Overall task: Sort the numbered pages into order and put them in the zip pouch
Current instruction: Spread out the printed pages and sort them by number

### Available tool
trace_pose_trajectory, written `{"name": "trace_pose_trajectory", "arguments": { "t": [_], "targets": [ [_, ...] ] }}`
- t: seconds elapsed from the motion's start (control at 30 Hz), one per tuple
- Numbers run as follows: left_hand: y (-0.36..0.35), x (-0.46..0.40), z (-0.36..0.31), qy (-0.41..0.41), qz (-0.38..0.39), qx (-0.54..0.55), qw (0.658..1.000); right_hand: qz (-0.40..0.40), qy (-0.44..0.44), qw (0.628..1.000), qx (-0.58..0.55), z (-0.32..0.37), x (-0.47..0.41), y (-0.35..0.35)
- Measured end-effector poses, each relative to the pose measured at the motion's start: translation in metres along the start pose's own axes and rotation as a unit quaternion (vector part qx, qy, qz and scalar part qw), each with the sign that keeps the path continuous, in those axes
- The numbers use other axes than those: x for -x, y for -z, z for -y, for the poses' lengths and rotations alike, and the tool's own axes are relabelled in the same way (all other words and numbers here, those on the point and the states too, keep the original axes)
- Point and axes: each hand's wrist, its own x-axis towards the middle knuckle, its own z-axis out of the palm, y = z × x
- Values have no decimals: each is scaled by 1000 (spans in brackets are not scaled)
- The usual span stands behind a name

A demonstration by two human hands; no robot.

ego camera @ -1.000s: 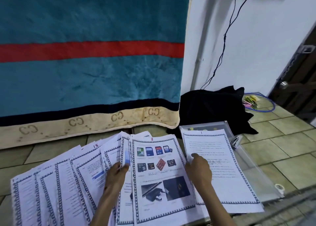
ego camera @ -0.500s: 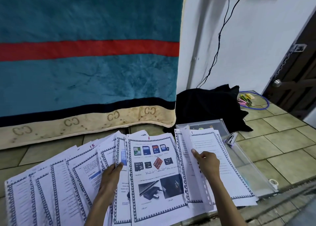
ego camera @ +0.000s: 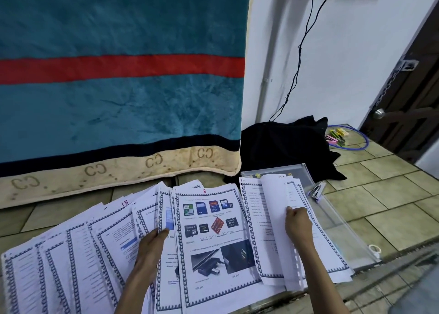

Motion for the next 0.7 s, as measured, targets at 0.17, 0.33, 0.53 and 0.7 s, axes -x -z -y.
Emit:
{"name": "trace_pose_trajectory", "arguments": {
  "t": [0.17,0.33,0.53,0.7],
  "targets": [
    [-2,-3,1,0,0,-8,1000,-1,-16,1000,-19,-1,2,2],
    [-3,-7,3,3,0,-13,1000,-6,-32,999,-26,1,5,11],
    [-4,-6,2,1,6,-6,1000,-32,-51,998,-24,-7,-2,27],
    [-6,-6,2,5,11,-8,1000,-37,-73,996,-36,-12,-6,31]
  ]
}}
